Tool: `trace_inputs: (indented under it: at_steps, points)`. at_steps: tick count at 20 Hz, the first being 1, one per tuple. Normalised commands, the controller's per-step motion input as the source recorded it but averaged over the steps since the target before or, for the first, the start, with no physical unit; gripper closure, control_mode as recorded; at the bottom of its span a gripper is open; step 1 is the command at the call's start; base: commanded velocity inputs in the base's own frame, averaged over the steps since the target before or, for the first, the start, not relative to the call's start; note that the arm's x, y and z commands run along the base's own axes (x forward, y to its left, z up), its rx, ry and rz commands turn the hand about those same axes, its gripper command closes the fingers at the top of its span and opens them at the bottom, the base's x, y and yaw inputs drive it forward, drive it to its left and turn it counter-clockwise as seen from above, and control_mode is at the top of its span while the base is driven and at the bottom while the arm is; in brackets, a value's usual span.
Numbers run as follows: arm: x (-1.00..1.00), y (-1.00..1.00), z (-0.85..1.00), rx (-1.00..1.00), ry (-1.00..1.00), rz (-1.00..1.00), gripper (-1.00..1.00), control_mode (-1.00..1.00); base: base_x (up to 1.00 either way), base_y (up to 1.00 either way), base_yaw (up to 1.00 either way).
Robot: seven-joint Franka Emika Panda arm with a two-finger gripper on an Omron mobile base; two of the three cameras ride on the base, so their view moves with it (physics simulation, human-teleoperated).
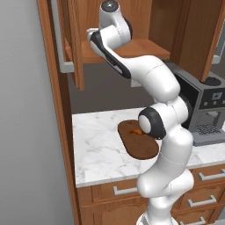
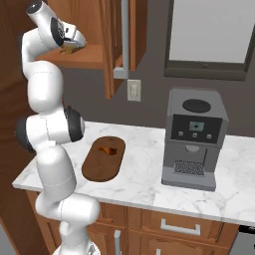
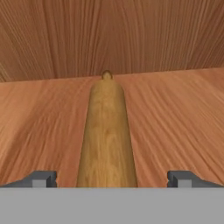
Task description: Open the cabinet, retrieve the rolling pin, and place it next to the meat on the cutting board to prepare for tenderizing.
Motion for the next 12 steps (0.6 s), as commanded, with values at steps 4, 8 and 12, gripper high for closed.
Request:
trace_inputs:
  at_steps: [4, 8, 12]
  points:
    - [0.01, 0.00, -0.20, 0.00, 0.01, -0.02, 1.00, -1.00, 0.00, 0.00, 0.00]
    - [0.03, 0.03, -0.37, 0.00, 0.00, 0.00, 1.00, -1.00, 0.00, 0.00, 0.00]
    - [0.00, 0.01, -0.40, 0.00, 0.01, 0.00, 1.00, -1.00, 0.00, 0.00, 0.00]
